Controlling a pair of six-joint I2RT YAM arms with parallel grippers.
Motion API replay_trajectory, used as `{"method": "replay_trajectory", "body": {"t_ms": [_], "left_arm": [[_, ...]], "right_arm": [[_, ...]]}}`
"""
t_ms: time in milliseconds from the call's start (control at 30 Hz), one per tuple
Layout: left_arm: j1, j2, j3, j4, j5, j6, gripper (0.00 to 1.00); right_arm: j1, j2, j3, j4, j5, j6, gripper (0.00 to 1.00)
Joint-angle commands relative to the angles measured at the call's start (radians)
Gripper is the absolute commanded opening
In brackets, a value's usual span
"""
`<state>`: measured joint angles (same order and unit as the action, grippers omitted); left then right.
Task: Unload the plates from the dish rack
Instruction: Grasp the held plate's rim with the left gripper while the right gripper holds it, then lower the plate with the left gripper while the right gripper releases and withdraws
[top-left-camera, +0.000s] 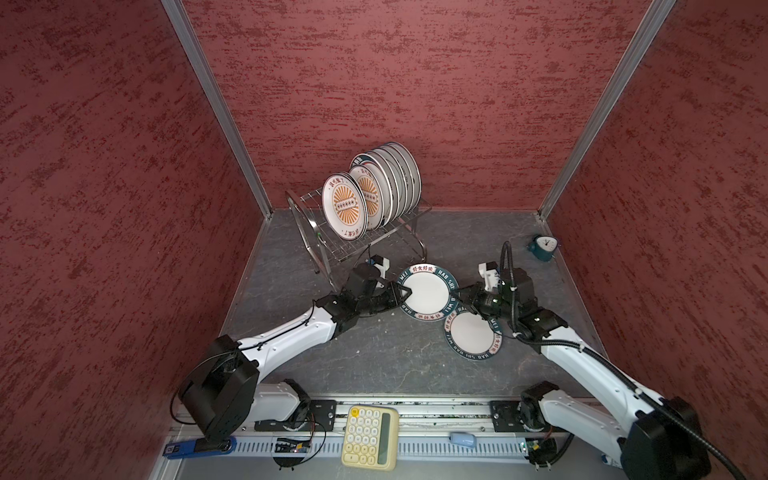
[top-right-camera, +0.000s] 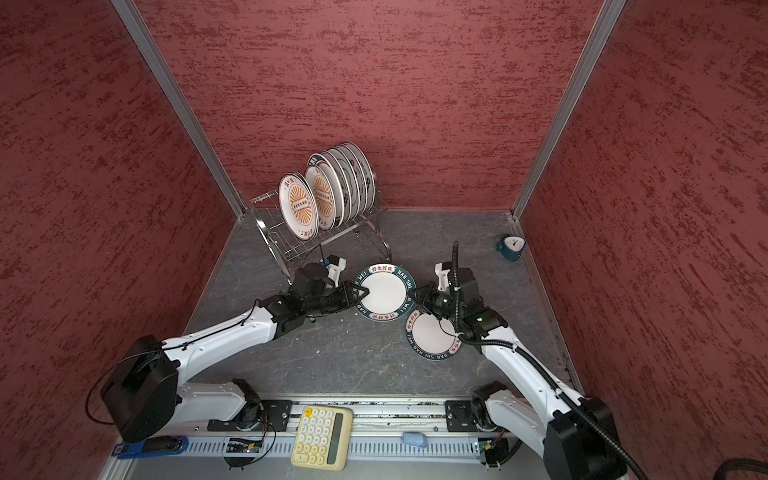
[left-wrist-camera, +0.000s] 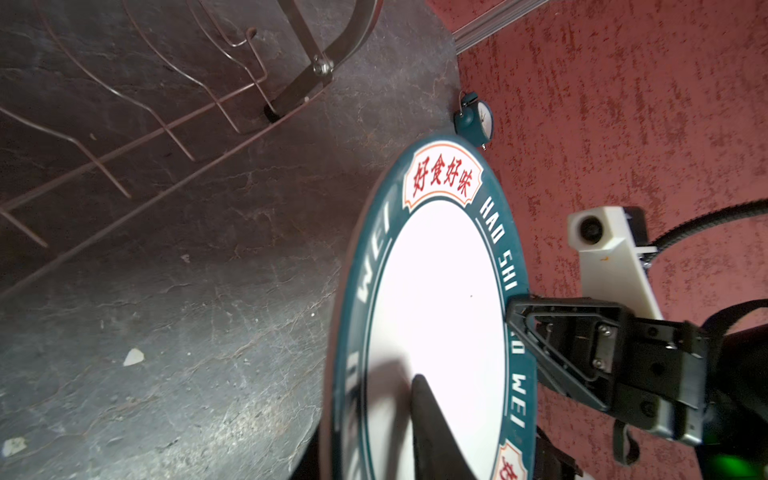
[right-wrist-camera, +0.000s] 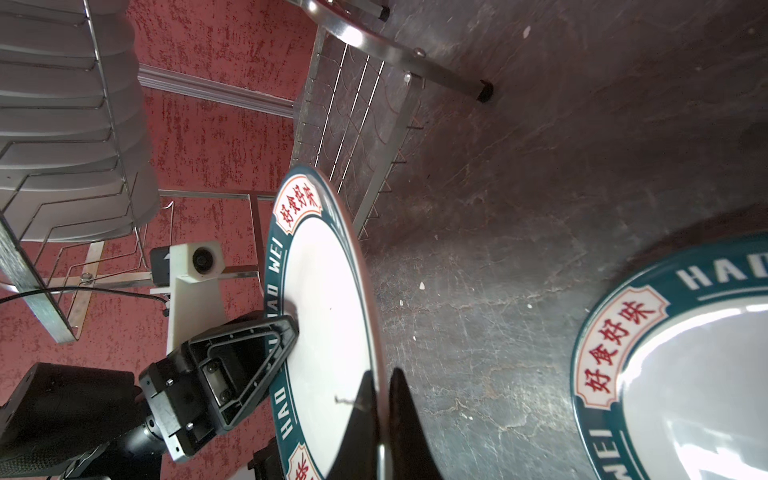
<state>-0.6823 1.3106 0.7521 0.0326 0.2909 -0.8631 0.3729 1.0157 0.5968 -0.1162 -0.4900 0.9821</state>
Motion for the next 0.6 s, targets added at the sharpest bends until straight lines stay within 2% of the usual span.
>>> {"method": "replay_trajectory", "body": {"t_ms": [0, 67, 133, 233, 300, 367, 567], "left_arm": [[-0.009, 0.014, 0.001, 0.000, 0.017, 0.030, 0.13], [-0.009, 0.016, -0.003, 0.001, 0.017, 0.029, 0.05], [-0.008, 0.017, -0.005, 0.000, 0.017, 0.020, 0.01], [-0.012, 0.020, -0.003, -0.009, 0.021, 0.017, 0.00], [-0.014, 0.021, 0.003, -0.028, 0.022, 0.014, 0.00], [-0.016, 0.021, 0.013, -0.050, 0.025, 0.006, 0.00], [-0.065, 0.059, 0.055, -0.102, -0.011, -0.002, 0.00]], "right_arm": [[0.001, -0.003, 0.001, 0.079, -0.023, -0.006, 0.00], [0.001, -0.005, -0.001, 0.079, -0.022, -0.012, 0.00], [-0.003, -0.012, 0.000, 0.080, -0.020, -0.018, 0.05], [-0.015, -0.018, 0.009, 0.050, -0.006, -0.027, 0.33], [-0.022, -0.022, 0.040, -0.038, 0.049, -0.057, 0.56], [-0.031, -0.028, 0.094, -0.167, 0.145, -0.106, 0.71], [-0.076, -0.013, 0.282, -0.533, 0.485, -0.213, 0.87]]}}
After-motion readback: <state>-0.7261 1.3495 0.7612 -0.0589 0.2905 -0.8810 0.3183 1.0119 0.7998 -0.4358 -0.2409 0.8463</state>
